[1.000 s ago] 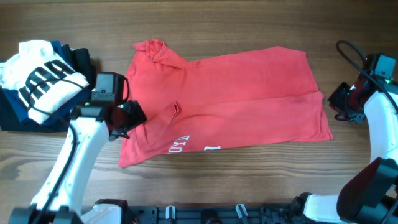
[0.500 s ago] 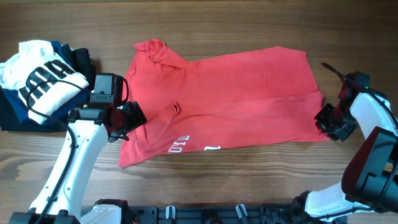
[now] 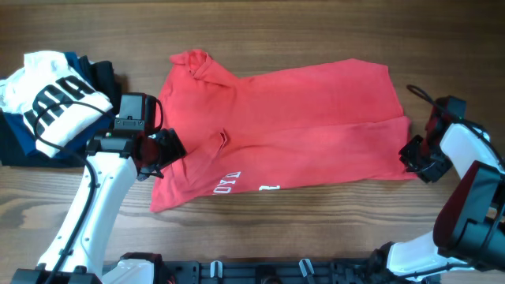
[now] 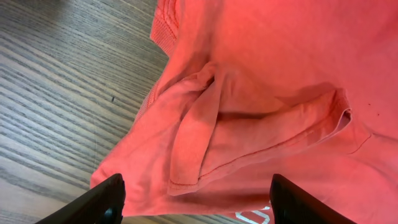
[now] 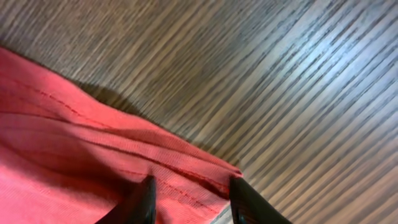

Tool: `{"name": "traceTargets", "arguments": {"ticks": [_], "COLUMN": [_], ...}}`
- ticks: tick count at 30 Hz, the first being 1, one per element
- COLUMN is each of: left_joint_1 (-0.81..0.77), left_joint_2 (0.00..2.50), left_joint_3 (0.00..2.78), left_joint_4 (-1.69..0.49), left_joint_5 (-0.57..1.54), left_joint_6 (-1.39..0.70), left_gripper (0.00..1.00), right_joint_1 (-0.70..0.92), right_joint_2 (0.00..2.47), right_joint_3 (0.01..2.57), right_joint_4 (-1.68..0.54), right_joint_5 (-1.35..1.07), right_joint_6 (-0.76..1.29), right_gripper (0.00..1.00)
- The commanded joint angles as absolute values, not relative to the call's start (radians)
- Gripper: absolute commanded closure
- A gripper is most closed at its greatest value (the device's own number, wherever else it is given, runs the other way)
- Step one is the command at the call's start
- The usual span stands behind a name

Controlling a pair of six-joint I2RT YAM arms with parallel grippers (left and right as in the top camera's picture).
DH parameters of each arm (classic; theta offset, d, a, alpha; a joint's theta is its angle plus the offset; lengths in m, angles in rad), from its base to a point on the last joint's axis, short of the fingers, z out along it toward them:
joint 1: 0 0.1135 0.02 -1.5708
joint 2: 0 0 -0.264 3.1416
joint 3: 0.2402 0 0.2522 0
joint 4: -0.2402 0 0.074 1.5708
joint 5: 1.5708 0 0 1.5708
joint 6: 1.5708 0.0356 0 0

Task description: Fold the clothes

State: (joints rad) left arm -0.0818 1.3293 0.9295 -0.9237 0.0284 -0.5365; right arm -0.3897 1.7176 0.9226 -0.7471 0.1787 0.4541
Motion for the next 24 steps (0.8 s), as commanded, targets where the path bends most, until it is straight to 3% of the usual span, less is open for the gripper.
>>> {"name": "traceTargets", "arguments": {"ticks": [1,3,4,5,14,20,24], "left_joint_1": [-0.074,-0.074,-0.074,-0.074,-0.074,-0.074,-0.074], "left_joint_2": [1.324,1.324,1.324,1.324,1.324,1.324,1.324], "left_joint_3": [0.935,0.935,0.935,0.935,0.935,0.935,0.935], "left_joint_4": [-0.925,-0.925,-0.925,-0.925,-0.925,-0.925,-0.92], "left_joint_5": [0.037,0.037,0.037,0.037,0.036,0.033,0.033], "left_joint_6": [-0.528,-0.528,-0.528,-0.528,-0.528,-0.528,-0.528], "left_gripper": [0.25,0.25,0.25,0.25,0.25,0.25,0.25], "right_joint_1": [-0.392,-0.392,-0.392,-0.392,-0.443,-0.47,-0.47], "right_joint_2": [1.734,1.734,1.734,1.734,1.734,1.733,1.719], "right_joint_3": [0.876,0.876,0.876,0.876,0.877,0.877,0.881], "right_joint_4": [-0.716,-0.717,-0.72,-0.725,-0.854,-0.862,-0.862], "right_joint_5": [0.202,0.202,0.202,0.202,0.36,0.364,0.314], "right_joint_6": [0.472,0.471,0.471,0.472,0.659,0.665,0.654], "right_gripper": [0.57,0.69,0.93,0.96,0.96,0.96,0.91]}}
